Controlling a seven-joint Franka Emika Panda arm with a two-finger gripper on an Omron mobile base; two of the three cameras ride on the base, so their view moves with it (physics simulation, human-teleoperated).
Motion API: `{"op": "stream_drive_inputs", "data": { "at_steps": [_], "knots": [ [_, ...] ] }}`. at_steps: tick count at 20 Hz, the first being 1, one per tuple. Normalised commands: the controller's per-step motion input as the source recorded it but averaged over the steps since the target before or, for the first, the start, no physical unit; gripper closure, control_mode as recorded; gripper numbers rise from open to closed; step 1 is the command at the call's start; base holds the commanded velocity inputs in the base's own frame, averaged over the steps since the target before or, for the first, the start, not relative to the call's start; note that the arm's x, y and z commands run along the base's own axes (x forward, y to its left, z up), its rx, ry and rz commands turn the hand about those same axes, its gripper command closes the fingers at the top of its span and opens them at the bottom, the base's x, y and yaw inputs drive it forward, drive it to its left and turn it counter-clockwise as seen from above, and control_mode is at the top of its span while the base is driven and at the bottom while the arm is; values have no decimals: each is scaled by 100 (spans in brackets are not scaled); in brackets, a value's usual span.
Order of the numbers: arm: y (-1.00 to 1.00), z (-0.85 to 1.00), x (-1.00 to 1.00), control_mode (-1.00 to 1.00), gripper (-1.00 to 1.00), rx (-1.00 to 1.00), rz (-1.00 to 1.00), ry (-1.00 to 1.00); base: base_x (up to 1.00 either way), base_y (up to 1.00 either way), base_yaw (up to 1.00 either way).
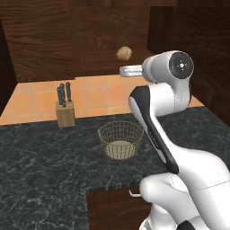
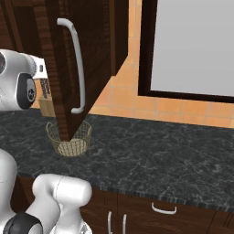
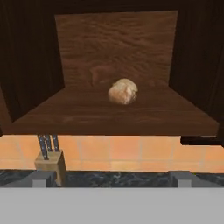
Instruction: Open the cabinet, pick up the bread from the cabinet and place it in the basket. Then move the basket to the dining counter.
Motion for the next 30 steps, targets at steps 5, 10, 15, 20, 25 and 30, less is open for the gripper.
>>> {"op": "stream_drive_inputs", "data": {
  "at_steps": [5,10,15,20,25,30],
  "knots": [
    [0,29,44,-100,-100,-1,-6,3,0,0,0],
    [0,-4,63,-100,-100,0,-6,0,0,0,0],
    [-7,0,68,-100,-100,0,0,8,0,0,0],
    [0,0,68,-100,-100,0,0,9,0,0,0],
    [0,-6,55,-100,-100,0,0,3,0,0,0],
    [0,-9,58,-100,-100,0,0,0,0,0,0]
  ]
}}
